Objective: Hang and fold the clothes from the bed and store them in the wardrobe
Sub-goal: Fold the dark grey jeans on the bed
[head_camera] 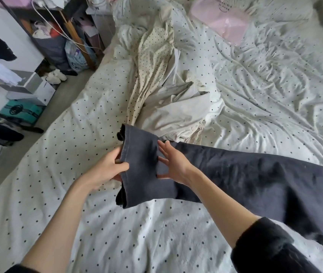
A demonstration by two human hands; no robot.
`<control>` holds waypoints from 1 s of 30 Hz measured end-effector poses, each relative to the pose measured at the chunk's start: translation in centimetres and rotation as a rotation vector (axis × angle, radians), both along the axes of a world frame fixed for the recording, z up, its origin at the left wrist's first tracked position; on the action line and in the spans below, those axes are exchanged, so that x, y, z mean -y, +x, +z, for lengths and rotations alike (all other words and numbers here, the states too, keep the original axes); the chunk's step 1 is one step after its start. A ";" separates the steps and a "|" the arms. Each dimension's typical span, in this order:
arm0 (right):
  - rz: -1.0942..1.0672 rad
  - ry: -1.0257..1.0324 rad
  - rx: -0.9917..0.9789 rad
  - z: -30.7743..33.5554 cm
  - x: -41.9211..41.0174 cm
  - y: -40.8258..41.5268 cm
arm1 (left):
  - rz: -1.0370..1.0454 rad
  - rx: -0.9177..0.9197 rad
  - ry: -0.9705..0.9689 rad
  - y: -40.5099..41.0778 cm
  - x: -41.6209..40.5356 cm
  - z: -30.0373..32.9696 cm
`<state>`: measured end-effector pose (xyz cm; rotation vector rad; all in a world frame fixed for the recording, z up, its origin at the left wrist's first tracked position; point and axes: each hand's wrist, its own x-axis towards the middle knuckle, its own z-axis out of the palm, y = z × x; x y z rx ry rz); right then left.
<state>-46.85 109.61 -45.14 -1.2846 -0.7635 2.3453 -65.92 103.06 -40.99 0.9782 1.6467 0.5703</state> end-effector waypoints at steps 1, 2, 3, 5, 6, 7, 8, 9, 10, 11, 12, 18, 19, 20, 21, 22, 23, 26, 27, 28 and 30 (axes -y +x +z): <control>-0.008 -0.033 -0.026 -0.4 -0.2 -0.5 | 0.034 -0.026 -0.019 -1.2 0.4 -0.4; -0.013 -0.064 -0.057 -0.9 -0.3 -1.1 | 0.065 -0.042 -0.031 -2.4 0.7 -1.1; -0.017 -0.088 -0.074 -1.0 -0.3 -1.3 | 0.082 -0.058 -0.039 -3.2 1.0 -1.5; -0.003 -0.098 -0.039 -2.2 -0.6 -2.3 | 0.098 -0.068 -0.060 -4.5 1.1 -3.2; 0.004 -0.089 0.012 -3.1 -0.8 -2.9 | 0.096 -0.071 -0.069 -4.9 0.9 -4.3; -0.005 -0.086 0.071 -3.9 -1.2 -3.4 | 0.090 -0.082 -0.074 -5.1 0.7 -5.1; -0.011 -0.093 0.130 -4.8 -1.6 -4.0 | 0.081 -0.090 -0.083 -5.3 0.5 -5.9; -0.009 -0.102 0.171 -5.7 -2.0 -4.6 | 0.073 -0.087 -0.091 -5.6 0.2 -6.9; 0.005 -0.100 0.202 -6.1 -2.3 -4.8 | 0.057 -0.077 -0.093 -5.4 0.0 -7.3; 0.025 -0.105 0.237 -6.8 -2.6 -5.4 | 0.035 -0.062 -0.099 -5.4 -0.2 -7.9; 0.038 -0.111 0.274 -7.3 -2.8 -5.8 | 0.007 -0.066 -0.099 -5.2 -0.6 -8.3; -0.085 -0.133 0.223 -8.4 -2.0 -5.2 | -0.046 -0.085 -0.064 -4.6 -1.4 -9.5; -0.104 -0.139 0.197 -8.6 -1.0 -4.8 | -0.030 -0.048 -0.059 -4.7 -1.2 -9.5; -0.108 -0.147 0.185 -8.8 0.3 -4.5 | -0.025 -0.022 -0.058 -4.8 -0.9 -9.4; -0.105 -0.163 0.176 -8.9 1.8 -4.4 | -0.031 -0.009 -0.061 -4.7 -0.7 -9.2; -0.103 -0.183 0.170 -9.1 3.1 -4.5 | -0.040 0.001 -0.069 -4.6 -0.4 -9.0; -0.111 -0.190 0.175 -9.3 4.0 -4.7 | -0.047 0.014 -0.080 -4.3 -0.2 -8.8; -0.137 -0.156 0.182 -9.8 4.6 -5.5 | -0.058 0.057 -0.125 -3.2 0.3 -8.3; -0.128 -0.149 0.177 -9.7 4.5 -5.5 | -0.062 0.059 -0.122 -2.7 0.4 -8.1; -0.111 -0.140 0.169 -9.6 4.3 -5.4 | -0.061 0.067 -0.114 -2.4 0.3 -8.0; -0.083 -0.135 0.137 -9.2 4.1 -4.0 | -0.065 0.086 -0.099 -1.2 0.3 -7.5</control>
